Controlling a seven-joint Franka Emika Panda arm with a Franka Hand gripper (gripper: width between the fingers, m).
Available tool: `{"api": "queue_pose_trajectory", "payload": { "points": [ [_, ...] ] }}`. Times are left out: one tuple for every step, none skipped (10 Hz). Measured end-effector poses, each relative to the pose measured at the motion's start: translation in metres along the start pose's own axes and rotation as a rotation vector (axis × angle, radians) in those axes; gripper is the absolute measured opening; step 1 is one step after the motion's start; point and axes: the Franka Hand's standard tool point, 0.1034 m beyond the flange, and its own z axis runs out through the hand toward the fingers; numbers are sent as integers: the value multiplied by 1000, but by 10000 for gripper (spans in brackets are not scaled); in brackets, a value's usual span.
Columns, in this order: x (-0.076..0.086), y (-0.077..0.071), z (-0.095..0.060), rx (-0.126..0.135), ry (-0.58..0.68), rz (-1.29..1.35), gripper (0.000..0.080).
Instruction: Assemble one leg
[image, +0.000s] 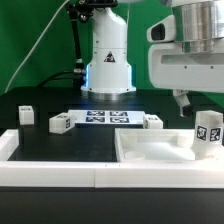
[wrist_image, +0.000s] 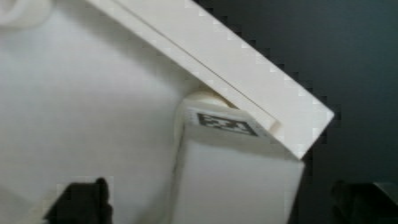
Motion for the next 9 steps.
{"api": "queue_pose_trajectory", "payload": {
  "points": [
    [0, -3, -2, -13, 18, -158, 645],
    [-3, -5, -2, -37, 37, -281, 645],
    [-9, -8, -1, -65, 55, -409, 649],
    [-10, -8, 2, -88, 63, -552, 649],
    [-10, -8, 4, -107, 68, -690, 649],
    [-9, -6, 7, -114, 60, -792, 649],
    [-8, -5, 8, -117, 55, -879, 649],
    [-7, -4, 7, -120, 49, -984, 649],
    [-5, -3, 7, -122, 43, -1041, 649]
  ]
}}
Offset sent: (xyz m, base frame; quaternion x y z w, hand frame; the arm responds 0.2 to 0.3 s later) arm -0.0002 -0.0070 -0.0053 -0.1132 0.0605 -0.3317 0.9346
